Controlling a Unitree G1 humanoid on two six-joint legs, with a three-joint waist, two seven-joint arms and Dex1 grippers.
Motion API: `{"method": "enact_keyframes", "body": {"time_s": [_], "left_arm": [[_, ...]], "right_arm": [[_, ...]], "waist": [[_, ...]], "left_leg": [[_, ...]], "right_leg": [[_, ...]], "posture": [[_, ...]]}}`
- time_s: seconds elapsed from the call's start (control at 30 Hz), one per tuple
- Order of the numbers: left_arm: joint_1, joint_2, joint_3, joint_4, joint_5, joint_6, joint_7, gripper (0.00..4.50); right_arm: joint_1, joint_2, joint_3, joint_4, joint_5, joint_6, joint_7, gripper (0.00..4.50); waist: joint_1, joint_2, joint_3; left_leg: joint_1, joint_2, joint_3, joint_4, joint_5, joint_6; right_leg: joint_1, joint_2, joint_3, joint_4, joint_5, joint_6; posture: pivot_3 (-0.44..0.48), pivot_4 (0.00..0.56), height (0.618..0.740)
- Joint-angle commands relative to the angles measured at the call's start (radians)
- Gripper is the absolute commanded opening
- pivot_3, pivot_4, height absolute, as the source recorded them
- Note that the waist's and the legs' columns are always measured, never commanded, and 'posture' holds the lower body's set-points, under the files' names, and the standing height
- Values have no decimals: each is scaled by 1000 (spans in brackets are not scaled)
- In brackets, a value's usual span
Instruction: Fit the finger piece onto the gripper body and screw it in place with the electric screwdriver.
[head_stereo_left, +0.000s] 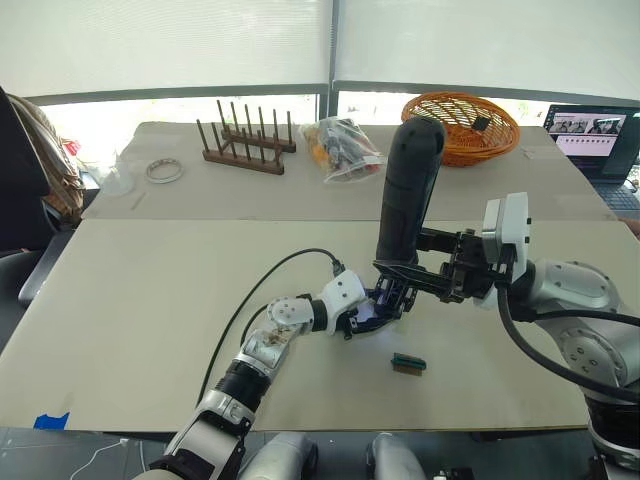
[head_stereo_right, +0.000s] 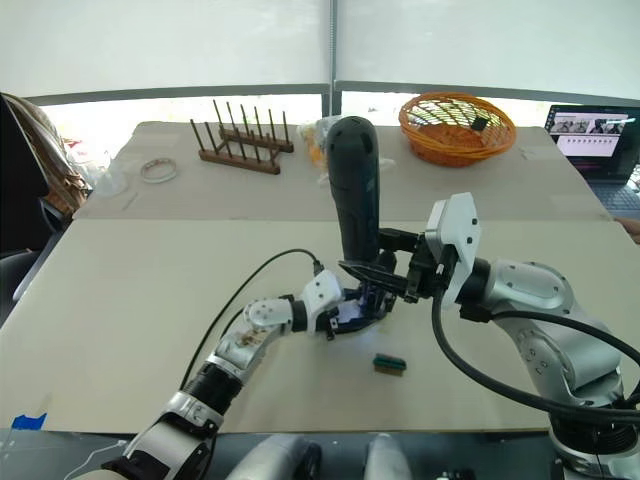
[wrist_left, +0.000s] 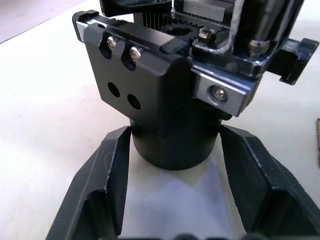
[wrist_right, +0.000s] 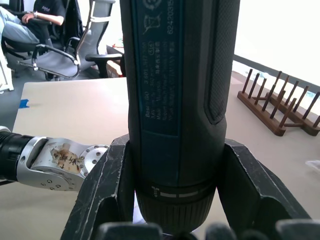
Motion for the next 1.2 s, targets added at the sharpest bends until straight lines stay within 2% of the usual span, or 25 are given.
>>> {"method": "enact_keyframes", "body": {"time_s": [0.03,0.57,0.67,0.83,1.1,1.2], "left_arm": [[-27,-10,14,-35,-30,-18,-2,2241],[-23,-6,9,-35,-28,-26,-12,2241],[-23,-7,10,-30,-27,-24,-11,2241],[-25,-8,8,-13,-28,-14,-13,2241],[-33,-10,-4,18,-21,-21,-22,2241],[-51,-14,9,22,-25,-8,-10,2241]], "right_arm": [[45,-24,35,81,-72,55,-12,1913],[52,-27,2,42,-52,54,-29,1913],[20,-18,-67,-9,10,51,-48,1913],[-116,14,-192,-117,202,40,-126,1913],[-136,4,-167,-159,230,80,-143,1913],[-120,-5,-185,-181,309,115,-155,1913]], "waist": [[0,0,0],[1,0,0],[2,0,0],[-5,1,1],[-6,2,2],[-5,2,2]], "left_leg": [[0,0,0,0,0,0],[0,0,0,-1,0,0],[0,0,0,-1,0,0],[-7,0,0,0,0,0],[-9,0,0,-1,1,-1],[-9,0,0,0,1,-1]], "right_leg": [[0,0,0,0,0,0],[0,0,0,-1,0,0],[0,0,0,-1,0,0],[-4,0,0,0,0,0],[-4,0,-1,-1,0,0],[-3,0,0,-1,0,0]], "posture": [[0,150,740],[0,150,740],[0,150,740],[0,150,740],[0,150,740],[0,150,740]]}}
